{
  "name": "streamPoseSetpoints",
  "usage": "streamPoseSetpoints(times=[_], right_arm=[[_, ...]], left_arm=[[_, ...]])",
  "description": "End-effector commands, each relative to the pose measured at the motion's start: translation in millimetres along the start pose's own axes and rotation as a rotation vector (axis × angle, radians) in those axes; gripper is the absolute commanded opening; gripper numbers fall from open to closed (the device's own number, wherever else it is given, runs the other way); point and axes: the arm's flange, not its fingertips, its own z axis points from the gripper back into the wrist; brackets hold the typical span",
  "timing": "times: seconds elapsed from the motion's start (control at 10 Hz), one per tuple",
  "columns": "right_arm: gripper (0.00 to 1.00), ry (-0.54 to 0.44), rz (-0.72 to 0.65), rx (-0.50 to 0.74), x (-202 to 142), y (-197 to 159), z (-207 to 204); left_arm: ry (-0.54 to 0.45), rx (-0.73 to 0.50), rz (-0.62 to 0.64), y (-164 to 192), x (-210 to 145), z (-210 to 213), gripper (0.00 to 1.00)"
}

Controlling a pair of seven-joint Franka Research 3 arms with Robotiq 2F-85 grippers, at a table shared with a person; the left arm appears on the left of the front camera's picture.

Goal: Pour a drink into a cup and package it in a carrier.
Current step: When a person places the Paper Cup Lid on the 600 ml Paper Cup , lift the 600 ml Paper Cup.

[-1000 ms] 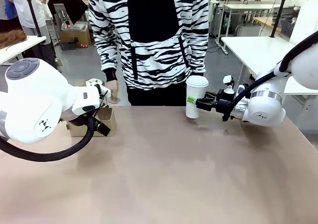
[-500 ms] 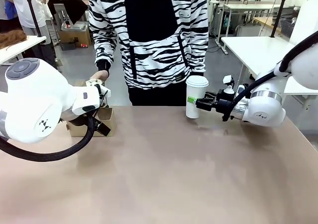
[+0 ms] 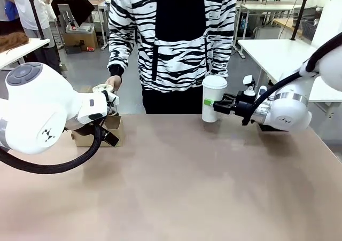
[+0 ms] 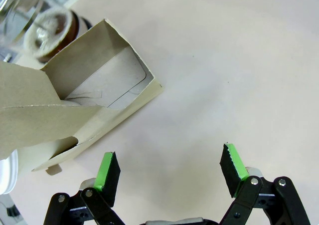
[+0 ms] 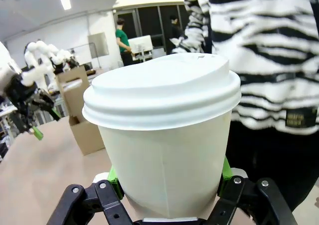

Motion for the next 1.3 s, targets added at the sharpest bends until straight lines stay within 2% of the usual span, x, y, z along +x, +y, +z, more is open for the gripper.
streamPoseSetpoints(times=[0.0,0.2,0.4,0.5,0.8,1.1,1.2], right_arm=[[0.80,0.019,-0.006,0.011,65,20,24],[0.80,0.024,-0.019,0.035,119,44,43],[0.80,0.047,0.007,0.021,165,84,64],[0.80,0.041,0.004,0.032,179,101,72],[0.80,0.007,0.041,0.029,205,145,93],[0.80,0.000,0.035,0.075,211,149,96],[0.80,-0.001,0.076,0.035,210,149,97]], left_arm=[[-0.002,-0.002,0.000,0,0,1,1.00],[-0.002,-0.002,0.000,0,0,1,1.00],[-0.002,-0.002,0.000,0,0,1,1.00],[-0.002,-0.002,0.000,0,0,1,1.00],[-0.002,-0.002,0.000,0,0,1,1.00],[-0.002,-0.002,0.000,0,0,1,1.00],[-0.002,-0.002,0.000,0,0,1,1.00]])
